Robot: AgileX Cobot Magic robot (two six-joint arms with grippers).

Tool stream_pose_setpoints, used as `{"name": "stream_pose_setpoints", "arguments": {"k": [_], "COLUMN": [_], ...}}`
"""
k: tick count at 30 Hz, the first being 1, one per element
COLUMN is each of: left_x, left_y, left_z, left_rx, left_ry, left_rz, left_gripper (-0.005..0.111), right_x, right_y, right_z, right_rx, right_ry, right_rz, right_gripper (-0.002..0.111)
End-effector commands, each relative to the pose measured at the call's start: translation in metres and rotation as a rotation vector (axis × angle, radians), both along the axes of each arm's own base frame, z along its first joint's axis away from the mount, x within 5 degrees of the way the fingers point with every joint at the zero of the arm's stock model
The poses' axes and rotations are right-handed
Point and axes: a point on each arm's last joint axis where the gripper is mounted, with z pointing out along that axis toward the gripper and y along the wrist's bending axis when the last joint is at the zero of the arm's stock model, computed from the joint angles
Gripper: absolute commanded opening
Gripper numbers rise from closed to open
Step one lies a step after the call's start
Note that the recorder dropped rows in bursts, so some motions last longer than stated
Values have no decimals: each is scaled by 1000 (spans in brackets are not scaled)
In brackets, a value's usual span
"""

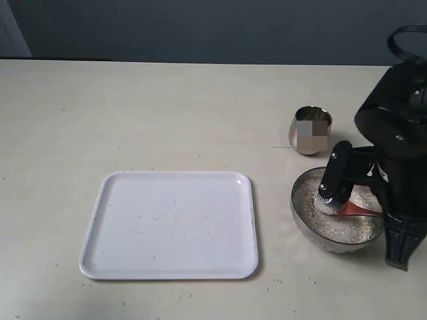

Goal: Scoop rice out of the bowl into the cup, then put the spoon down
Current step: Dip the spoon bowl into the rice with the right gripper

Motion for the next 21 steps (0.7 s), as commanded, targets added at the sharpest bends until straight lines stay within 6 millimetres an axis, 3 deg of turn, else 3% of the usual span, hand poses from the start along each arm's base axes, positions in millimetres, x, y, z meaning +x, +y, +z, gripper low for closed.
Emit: {"name": "stream_pose_setpoints", "arguments": {"k": [1, 21], "left_x": [0, 0], "left_y": [-1, -1], "left_z": [2, 2], "left_rx": [-8, -8], "left_ry": [-18, -18], "left_rz": [-7, -7], "left_gripper": [1, 1], "right_x": [0, -2], "right_y": [-3, -3], "right_z": [7, 10], "right_rx": [31, 49], "right_ry": [-19, -3], "right_rz": [-20, 3], "right_gripper": [-1, -1]}}
